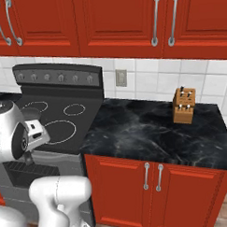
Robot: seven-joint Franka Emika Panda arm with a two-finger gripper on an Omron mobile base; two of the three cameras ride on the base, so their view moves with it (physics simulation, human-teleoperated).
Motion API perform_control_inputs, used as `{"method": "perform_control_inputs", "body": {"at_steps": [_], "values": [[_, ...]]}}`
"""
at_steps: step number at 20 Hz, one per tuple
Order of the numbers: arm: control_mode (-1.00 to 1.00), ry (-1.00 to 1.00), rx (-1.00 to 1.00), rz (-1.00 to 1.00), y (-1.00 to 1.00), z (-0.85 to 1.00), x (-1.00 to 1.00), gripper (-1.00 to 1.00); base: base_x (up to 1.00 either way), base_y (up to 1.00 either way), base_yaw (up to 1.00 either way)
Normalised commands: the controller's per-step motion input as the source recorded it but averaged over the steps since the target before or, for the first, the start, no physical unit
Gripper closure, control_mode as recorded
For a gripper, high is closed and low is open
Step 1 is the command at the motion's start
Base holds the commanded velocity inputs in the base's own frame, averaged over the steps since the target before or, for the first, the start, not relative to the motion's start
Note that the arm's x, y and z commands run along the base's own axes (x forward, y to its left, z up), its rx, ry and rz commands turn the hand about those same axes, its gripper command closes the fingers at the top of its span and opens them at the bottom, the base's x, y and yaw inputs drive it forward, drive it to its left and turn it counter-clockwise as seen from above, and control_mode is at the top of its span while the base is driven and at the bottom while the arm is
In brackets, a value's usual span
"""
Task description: Move the pot and pan from the stove into the sink.
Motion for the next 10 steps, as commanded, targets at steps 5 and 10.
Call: {"method": "perform_control_inputs", "body": {"at_steps": [5,10], "values": [[1.00,0.00,0.00,0.00,0.00,-0.01,-0.04,1.00,-0.21,-0.04,0.00],[1.00,0.00,0.00,0.00,0.00,0.00,0.00,1.00,-0.75,-0.19,0.00]]}}
